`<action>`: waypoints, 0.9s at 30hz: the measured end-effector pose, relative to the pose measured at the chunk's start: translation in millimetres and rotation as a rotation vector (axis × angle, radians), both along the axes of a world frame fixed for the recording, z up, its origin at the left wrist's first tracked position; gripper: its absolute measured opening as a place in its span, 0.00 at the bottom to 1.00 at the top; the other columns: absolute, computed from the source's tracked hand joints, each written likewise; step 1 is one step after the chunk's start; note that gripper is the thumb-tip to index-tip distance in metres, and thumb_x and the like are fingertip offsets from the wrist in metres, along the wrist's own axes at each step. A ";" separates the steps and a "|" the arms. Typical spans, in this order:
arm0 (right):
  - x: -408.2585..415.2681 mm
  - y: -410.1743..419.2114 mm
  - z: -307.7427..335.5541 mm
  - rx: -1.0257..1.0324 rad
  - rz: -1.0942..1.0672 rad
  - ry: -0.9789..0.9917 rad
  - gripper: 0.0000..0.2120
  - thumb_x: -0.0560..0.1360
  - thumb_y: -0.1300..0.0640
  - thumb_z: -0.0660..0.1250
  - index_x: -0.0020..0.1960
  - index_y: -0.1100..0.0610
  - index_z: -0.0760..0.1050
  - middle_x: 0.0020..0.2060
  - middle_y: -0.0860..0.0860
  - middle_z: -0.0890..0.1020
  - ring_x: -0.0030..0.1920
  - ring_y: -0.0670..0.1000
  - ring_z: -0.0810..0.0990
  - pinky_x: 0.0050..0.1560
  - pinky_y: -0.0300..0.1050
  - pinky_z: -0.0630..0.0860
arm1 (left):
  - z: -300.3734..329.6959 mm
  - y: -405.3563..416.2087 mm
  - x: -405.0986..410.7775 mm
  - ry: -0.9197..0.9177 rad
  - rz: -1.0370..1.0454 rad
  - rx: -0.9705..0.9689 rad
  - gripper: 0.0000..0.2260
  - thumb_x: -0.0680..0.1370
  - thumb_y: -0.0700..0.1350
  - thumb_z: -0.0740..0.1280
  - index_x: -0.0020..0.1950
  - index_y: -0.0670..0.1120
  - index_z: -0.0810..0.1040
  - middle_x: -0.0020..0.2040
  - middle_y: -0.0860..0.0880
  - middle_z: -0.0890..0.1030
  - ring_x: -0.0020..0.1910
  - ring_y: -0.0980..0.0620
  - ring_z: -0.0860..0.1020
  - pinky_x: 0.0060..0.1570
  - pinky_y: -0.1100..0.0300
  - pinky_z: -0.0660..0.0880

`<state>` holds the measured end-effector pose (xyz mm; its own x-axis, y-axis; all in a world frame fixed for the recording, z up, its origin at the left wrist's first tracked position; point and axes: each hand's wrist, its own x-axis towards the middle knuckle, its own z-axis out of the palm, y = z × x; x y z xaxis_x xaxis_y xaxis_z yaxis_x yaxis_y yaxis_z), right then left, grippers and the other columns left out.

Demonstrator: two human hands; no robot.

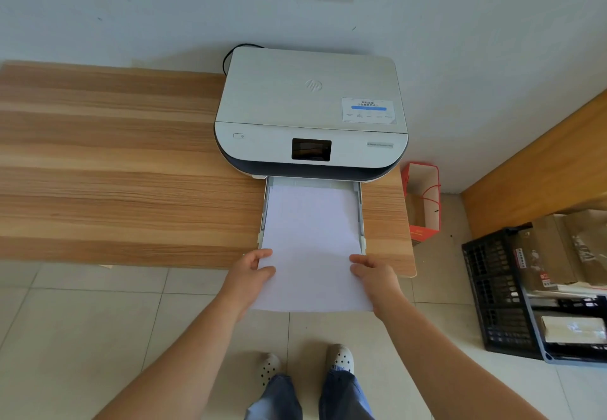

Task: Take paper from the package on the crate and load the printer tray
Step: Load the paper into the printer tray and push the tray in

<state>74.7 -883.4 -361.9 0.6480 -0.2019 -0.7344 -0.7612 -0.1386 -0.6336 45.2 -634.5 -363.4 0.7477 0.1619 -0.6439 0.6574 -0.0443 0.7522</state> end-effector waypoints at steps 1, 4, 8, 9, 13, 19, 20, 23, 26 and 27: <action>4.1 0.5 -0.2 -0.003 -0.001 -0.005 0.09 0.75 0.60 0.66 0.51 0.50 0.81 0.47 0.54 0.83 0.49 0.58 0.82 0.56 0.56 0.80 | -0.5 0.2 3.8 -0.001 -0.001 0.009 0.15 0.73 0.39 0.68 0.58 0.54 0.77 0.63 0.51 0.75 0.63 0.56 0.73 0.59 0.59 0.70; 17.8 1.7 -0.9 -0.022 0.005 -0.030 0.09 0.75 0.60 0.67 0.51 0.49 0.81 0.49 0.52 0.83 0.50 0.57 0.82 0.56 0.54 0.80 | 0.0 1.0 17.2 0.003 0.001 0.054 0.17 0.76 0.35 0.64 0.63 0.48 0.76 0.61 0.49 0.74 0.60 0.56 0.71 0.54 0.62 0.65; 33.5 4.3 -4.2 -0.045 0.021 -0.050 0.10 0.75 0.59 0.66 0.54 0.51 0.81 0.49 0.51 0.83 0.46 0.53 0.80 0.54 0.52 0.78 | -0.5 2.3 33.5 0.007 -0.017 0.118 0.19 0.76 0.31 0.60 0.63 0.46 0.76 0.62 0.48 0.73 0.63 0.54 0.71 0.53 0.63 0.65; 36.1 5.1 -4.4 -0.058 0.036 -0.053 0.11 0.75 0.59 0.66 0.55 0.50 0.81 0.48 0.51 0.83 0.46 0.53 0.80 0.54 0.52 0.79 | -1.4 2.7 37.6 0.005 -0.022 0.137 0.19 0.75 0.31 0.60 0.63 0.47 0.76 0.63 0.47 0.74 0.63 0.53 0.72 0.52 0.64 0.66; 47.4 8.3 -1.9 -0.118 0.113 -0.094 0.13 0.77 0.58 0.63 0.60 0.51 0.79 0.49 0.50 0.81 0.41 0.51 0.78 0.47 0.49 0.79 | -3.0 2.7 52.6 -0.003 -0.030 0.186 0.19 0.74 0.32 0.60 0.60 0.48 0.78 0.62 0.45 0.75 0.55 0.53 0.74 0.39 0.67 0.67; 50.5 9.4 -0.4 -0.229 0.246 -0.161 0.14 0.79 0.59 0.60 0.62 0.51 0.77 0.52 0.49 0.78 0.33 0.47 0.74 0.31 0.39 0.71 | -5.7 1.9 61.1 0.012 -0.015 0.214 0.17 0.74 0.32 0.60 0.58 0.48 0.78 0.58 0.47 0.75 0.44 0.58 0.74 0.37 0.66 0.67; 48.4 7.9 -1.2 -0.234 0.236 -0.151 0.14 0.78 0.59 0.60 0.62 0.51 0.77 0.49 0.48 0.79 0.32 0.47 0.73 0.30 0.40 0.71 | -6.8 1.7 60.0 0.023 -0.016 0.211 0.17 0.74 0.32 0.60 0.57 0.47 0.78 0.57 0.47 0.75 0.45 0.56 0.74 0.37 0.66 0.67; 42.6 2.2 -2.2 -0.236 0.197 -0.116 0.14 0.78 0.59 0.61 0.60 0.51 0.78 0.42 0.45 0.77 0.32 0.48 0.72 0.31 0.40 0.70 | -8.6 -1.2 52.7 0.071 -0.043 0.181 0.15 0.73 0.32 0.61 0.53 0.48 0.78 0.52 0.47 0.75 0.47 0.50 0.74 0.37 0.61 0.68; 42.5 0.8 -1.1 -0.234 0.203 -0.105 0.13 0.77 0.59 0.61 0.59 0.52 0.78 0.45 0.47 0.78 0.34 0.48 0.73 0.31 0.40 0.69 | -10.2 -3.5 45.5 0.089 -0.054 0.169 0.15 0.73 0.32 0.60 0.52 0.48 0.78 0.52 0.47 0.76 0.48 0.47 0.75 0.40 0.58 0.70; 43.8 1.6 0.0 -0.232 0.208 -0.104 0.13 0.77 0.59 0.61 0.59 0.52 0.78 0.46 0.49 0.78 0.33 0.48 0.73 0.31 0.40 0.69 | -9.2 -3.7 45.0 0.085 -0.054 0.174 0.16 0.73 0.31 0.60 0.52 0.48 0.78 0.52 0.47 0.76 0.48 0.47 0.75 0.41 0.58 0.70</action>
<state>118.4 -881.8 -361.9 0.7619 -0.2120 -0.6120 -0.6345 -0.4339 -0.6396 90.2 -638.2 -372.7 0.7026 0.2371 -0.6709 0.7112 -0.2058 0.6722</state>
